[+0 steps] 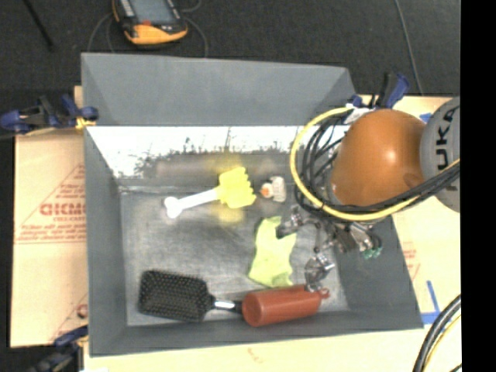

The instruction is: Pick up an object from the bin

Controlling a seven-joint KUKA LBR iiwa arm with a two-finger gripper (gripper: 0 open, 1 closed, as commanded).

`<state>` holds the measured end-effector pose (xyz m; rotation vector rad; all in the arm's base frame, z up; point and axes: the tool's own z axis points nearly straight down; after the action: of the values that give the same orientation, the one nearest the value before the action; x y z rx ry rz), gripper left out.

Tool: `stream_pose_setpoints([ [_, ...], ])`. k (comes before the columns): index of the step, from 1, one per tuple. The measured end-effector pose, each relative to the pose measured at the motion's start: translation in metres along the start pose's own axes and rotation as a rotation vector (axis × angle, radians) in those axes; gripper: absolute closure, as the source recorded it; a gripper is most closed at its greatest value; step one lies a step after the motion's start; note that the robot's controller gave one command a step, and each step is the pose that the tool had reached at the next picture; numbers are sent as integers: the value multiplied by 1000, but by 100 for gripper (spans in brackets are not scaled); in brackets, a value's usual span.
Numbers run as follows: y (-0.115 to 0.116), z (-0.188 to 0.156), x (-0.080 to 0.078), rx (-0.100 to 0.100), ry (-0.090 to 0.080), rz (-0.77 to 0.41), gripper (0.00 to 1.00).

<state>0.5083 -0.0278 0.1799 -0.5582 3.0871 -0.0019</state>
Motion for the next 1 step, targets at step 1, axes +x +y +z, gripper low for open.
stream_pose_setpoints([
  [1,-1,-1,0,0,-1,2,0],
])
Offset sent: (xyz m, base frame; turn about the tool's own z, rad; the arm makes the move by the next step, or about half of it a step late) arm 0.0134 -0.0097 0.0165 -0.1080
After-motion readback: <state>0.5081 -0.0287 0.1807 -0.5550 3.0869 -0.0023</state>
